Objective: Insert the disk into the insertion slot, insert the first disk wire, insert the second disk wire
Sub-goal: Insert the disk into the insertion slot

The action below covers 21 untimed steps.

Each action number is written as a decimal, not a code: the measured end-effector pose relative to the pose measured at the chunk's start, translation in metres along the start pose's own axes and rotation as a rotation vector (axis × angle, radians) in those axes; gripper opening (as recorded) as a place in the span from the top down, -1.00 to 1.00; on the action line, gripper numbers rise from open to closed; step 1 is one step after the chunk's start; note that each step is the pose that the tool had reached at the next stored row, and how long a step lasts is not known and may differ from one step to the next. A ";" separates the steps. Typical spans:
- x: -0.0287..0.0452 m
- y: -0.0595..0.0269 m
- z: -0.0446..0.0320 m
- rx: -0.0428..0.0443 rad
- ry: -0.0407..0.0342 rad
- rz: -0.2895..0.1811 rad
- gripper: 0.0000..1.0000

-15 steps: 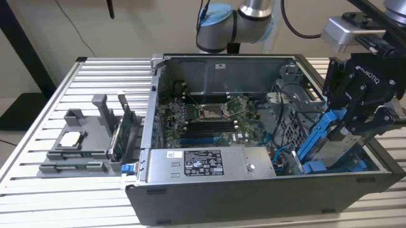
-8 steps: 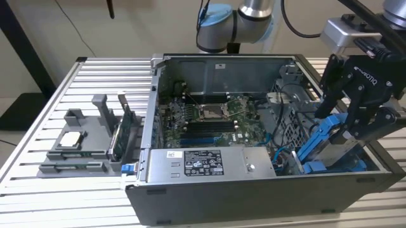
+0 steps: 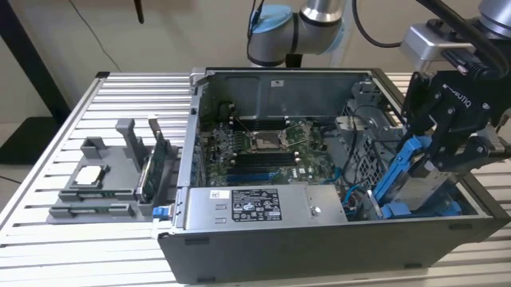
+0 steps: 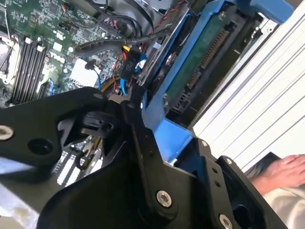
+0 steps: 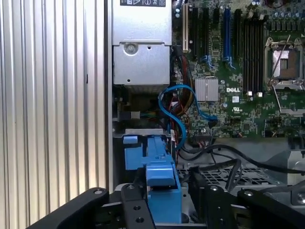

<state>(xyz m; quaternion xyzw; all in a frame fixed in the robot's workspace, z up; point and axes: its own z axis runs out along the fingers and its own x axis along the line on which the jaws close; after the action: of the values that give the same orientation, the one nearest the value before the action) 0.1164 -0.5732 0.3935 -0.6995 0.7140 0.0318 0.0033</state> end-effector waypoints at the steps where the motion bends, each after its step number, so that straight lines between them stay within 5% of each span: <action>1: -0.0001 0.0001 0.0001 0.0000 -0.0012 0.000 0.10; 3: 0.0001 0.0001 0.0003 0.0000 -0.0030 0.000 0.32; 10: -0.0001 0.0001 0.0006 -0.0001 -0.0068 0.000 0.33; 15: -0.0004 0.0004 -0.0072 -0.0001 -0.0061 0.000 0.04; 18: -0.0013 0.0008 -0.0144 -0.0001 -0.0061 0.000 0.04; 19: -0.0018 0.0007 -0.0144 0.0007 -0.0062 0.000 0.04; 21: -0.0025 0.0009 -0.0143 0.0165 -0.0086 -0.002 0.04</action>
<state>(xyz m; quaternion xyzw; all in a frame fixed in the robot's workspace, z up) 0.1162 -0.5714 0.4079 -0.7000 0.7135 0.0289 0.0122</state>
